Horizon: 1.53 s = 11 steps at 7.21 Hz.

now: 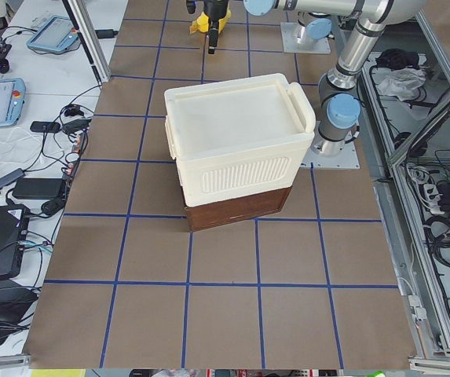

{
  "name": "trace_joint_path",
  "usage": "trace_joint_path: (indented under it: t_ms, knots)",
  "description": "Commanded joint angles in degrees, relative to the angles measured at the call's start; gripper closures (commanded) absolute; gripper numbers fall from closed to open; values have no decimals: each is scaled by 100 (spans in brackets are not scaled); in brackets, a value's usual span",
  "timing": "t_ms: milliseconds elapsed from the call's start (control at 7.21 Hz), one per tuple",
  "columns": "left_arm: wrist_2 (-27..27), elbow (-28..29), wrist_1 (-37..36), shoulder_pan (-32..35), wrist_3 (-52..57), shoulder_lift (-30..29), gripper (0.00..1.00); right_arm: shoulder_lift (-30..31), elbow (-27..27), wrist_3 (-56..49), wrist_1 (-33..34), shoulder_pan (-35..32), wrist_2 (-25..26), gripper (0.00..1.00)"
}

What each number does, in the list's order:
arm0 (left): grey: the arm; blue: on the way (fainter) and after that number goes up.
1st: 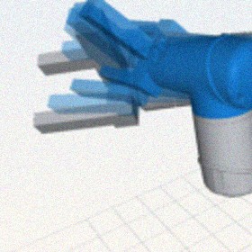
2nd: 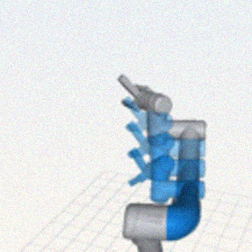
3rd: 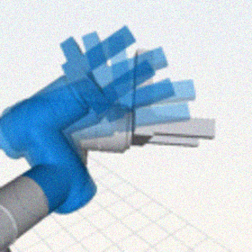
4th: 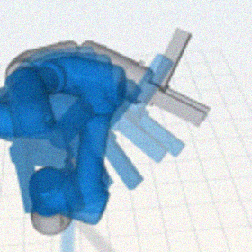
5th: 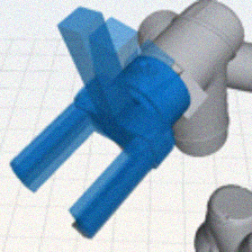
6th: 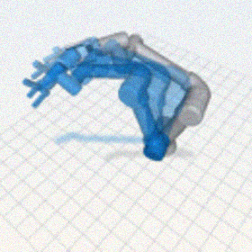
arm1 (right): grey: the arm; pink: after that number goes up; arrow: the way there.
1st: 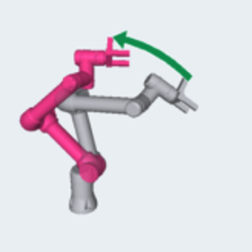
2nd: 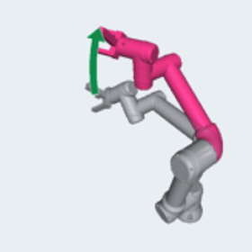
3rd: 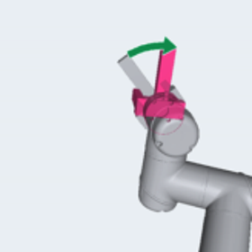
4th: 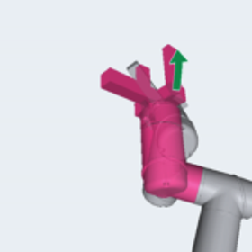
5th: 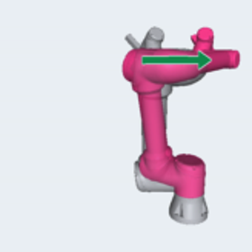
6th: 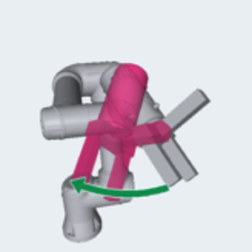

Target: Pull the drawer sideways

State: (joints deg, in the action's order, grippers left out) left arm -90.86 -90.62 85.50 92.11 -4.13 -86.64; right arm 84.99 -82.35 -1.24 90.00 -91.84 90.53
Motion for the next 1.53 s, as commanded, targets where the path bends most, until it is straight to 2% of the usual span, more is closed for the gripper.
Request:
trace_joint_path:
  t_ms: [0,555,693,1109,1387]
  knots:
    - [-2,-8,2,0,-9,-2,0,0,0,1,0,0,0,0]
    - [-1,-8,37,52,-307,-160,0,0,0,1,0,0,0,0]
    - [68,53,-111,70,-699,-291,0,0,0,1,0,0,0,0]
    - [-2,80,-603,770,-1393,-677,0,0,0,1,0,0,0,0]
    - [-359,27,-728,1045,-2080,-967,0,0,0,1,0,0,0,0]
